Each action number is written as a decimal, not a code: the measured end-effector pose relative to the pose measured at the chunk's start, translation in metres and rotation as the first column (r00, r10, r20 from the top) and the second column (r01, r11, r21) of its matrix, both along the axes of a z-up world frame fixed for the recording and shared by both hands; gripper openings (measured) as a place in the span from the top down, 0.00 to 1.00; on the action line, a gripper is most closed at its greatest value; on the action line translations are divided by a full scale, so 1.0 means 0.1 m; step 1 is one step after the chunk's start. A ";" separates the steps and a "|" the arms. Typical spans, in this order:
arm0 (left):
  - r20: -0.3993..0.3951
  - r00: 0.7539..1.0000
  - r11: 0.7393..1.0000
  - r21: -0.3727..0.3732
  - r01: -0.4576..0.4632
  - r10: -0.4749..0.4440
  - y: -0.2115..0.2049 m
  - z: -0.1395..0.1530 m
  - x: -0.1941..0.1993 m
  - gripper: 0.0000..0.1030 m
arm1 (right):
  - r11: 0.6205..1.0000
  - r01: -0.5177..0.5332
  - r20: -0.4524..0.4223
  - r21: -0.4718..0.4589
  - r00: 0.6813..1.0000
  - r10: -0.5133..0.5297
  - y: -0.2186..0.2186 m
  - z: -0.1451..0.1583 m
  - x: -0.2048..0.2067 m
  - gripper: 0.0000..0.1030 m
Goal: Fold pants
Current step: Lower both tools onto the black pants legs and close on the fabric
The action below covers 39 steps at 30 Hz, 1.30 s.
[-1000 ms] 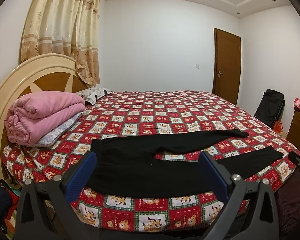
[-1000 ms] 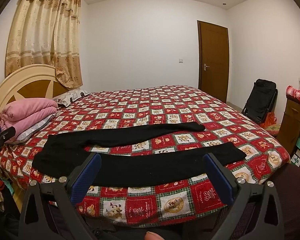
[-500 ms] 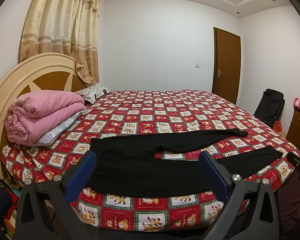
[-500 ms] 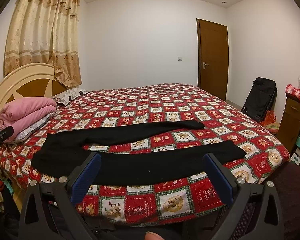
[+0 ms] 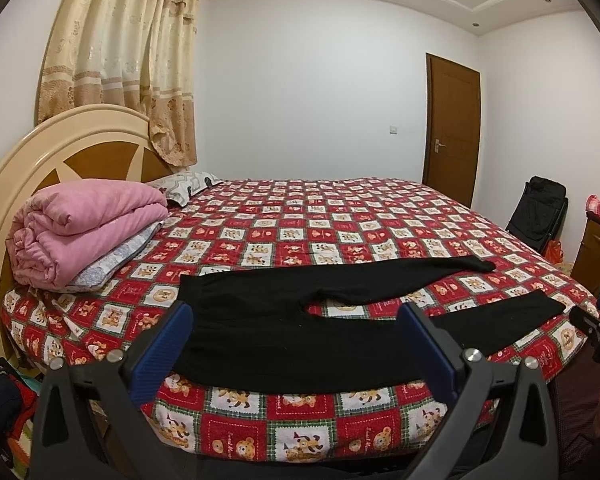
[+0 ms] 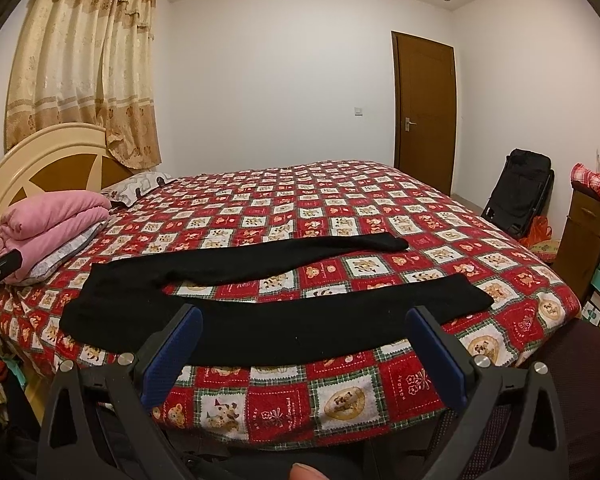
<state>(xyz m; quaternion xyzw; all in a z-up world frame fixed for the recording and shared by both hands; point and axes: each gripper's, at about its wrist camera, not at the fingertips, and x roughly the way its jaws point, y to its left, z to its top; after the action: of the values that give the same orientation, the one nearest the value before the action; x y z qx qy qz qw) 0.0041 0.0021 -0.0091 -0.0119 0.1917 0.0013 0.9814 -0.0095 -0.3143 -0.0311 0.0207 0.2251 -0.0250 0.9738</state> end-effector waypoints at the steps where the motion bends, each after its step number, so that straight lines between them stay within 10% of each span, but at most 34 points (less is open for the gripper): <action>1: -0.002 1.000 1.000 0.000 0.001 -0.001 0.00 -0.01 0.00 0.00 | 1.000 0.000 -0.001 0.000 1.000 0.000 0.00 -0.01 0.00 0.01; 18: -0.117 0.993 0.999 -0.020 0.032 -0.034 -0.01 -0.32 0.29 0.00 | 1.000 -0.025 -0.038 -0.014 0.999 0.025 0.00 -0.22 0.16 0.01; 33: -0.320 0.907 0.962 0.081 -0.261 0.273 1.55 -1.03 2.07 0.00 | 0.993 -0.083 -0.176 0.090 0.979 0.097 -0.54 -0.58 1.61 0.01; 39: -0.430 0.878 0.974 0.017 -0.225 0.211 1.88 -1.25 2.78 0.00 | 0.996 -0.062 -0.237 0.067 0.969 0.076 -0.63 -0.75 2.12 0.01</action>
<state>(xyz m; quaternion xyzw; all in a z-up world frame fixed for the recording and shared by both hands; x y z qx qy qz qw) 0.2823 0.1900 -0.1346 -0.0492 0.4005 0.1111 0.9082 0.2024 -0.3775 -0.1063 0.0385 0.3418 0.0133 0.9389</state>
